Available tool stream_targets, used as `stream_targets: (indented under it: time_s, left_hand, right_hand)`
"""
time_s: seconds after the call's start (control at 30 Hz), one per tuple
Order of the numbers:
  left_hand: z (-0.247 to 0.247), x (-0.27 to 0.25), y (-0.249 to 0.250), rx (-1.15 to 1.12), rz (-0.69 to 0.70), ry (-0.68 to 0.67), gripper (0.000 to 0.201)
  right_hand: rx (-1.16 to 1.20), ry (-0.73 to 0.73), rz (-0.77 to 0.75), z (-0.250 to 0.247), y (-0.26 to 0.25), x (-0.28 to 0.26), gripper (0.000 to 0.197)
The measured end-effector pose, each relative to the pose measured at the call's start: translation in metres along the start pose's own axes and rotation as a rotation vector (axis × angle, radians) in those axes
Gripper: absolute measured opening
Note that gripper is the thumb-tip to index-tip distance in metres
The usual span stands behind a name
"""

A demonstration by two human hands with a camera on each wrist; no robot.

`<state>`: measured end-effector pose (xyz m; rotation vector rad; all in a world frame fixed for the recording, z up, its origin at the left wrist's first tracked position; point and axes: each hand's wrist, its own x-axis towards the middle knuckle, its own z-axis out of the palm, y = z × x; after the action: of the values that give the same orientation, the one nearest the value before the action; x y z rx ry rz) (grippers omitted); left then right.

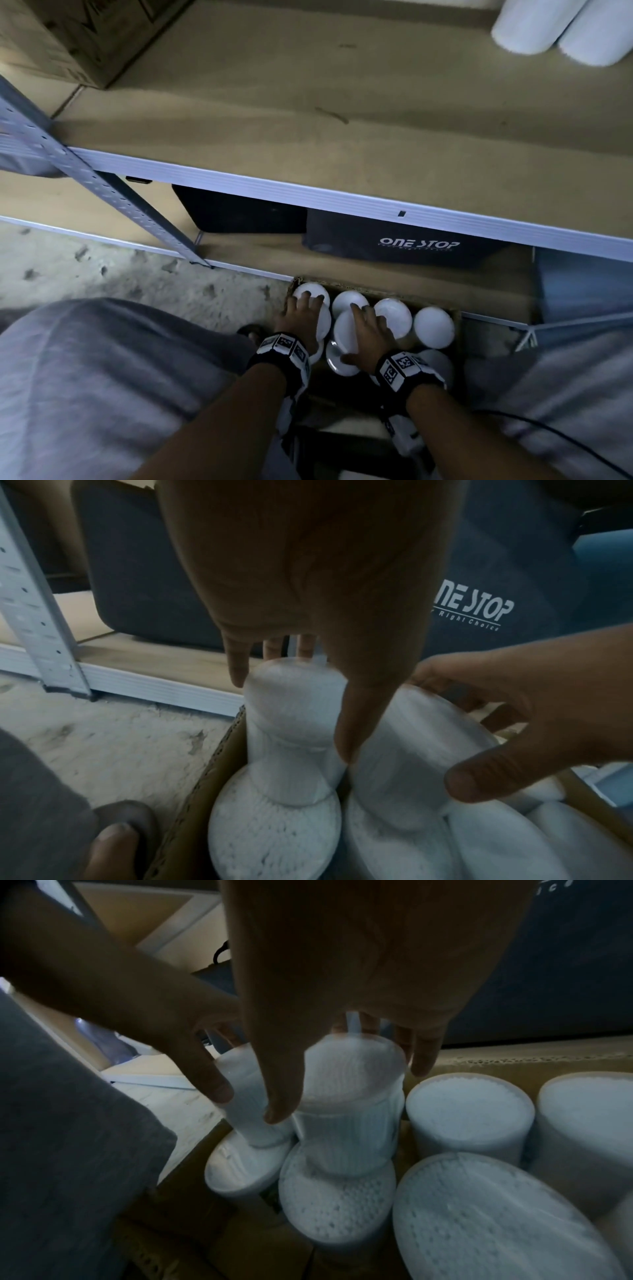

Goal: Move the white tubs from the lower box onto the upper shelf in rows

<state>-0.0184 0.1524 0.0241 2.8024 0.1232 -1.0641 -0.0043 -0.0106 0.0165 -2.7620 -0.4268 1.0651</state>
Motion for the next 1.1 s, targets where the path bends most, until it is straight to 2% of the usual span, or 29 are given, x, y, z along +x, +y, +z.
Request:
stream_targets:
  time_s: [0.13, 0.27, 0.47, 0.53, 0.63, 0.73, 0.93, 1.1]
  left_hand:
    - [0.003, 0.002, 0.002, -0.014, 0.004, 0.019, 0.088]
    - [-0.009, -0.001, 0.001, -0.095, 0.025, -0.022, 0.09]
    - [-0.057, -0.021, 0.008, -0.073, 0.072, 0.039, 0.1]
    - [-0.08, -0.036, 0.013, -0.035, 0.098, 0.087, 0.1]
    - [-0.11, -0.061, 0.018, -0.052, 0.145, 0.17, 0.089]
    - [-0.139, -0.094, 0.022, -0.069, 0.188, 0.247, 0.081]
    - [-0.194, -0.165, 0.037, -0.08, 0.3, 0.438, 0.093]
    - [-0.237, -0.202, 0.051, -0.129, 0.377, 0.589, 0.092]
  right_hand:
    - [-0.028, 0.031, 0.004, 0.003, -0.002, 0.001, 0.101]
    - [-0.012, 0.028, 0.002, -0.009, -0.005, 0.0, 0.102]
    - [0.048, 0.111, -0.026, -0.05, -0.009, -0.012, 0.1]
    - [0.082, 0.115, -0.04, -0.07, -0.01, -0.023, 0.099]
    - [0.129, 0.173, -0.081, -0.1, -0.01, -0.05, 0.1]
    - [0.132, 0.231, -0.129, -0.136, -0.013, -0.095, 0.103]
    - [0.155, 0.401, -0.229, -0.198, -0.012, -0.179, 0.102]
    - [0.187, 0.587, -0.282, -0.238, -0.009, -0.219, 0.095]
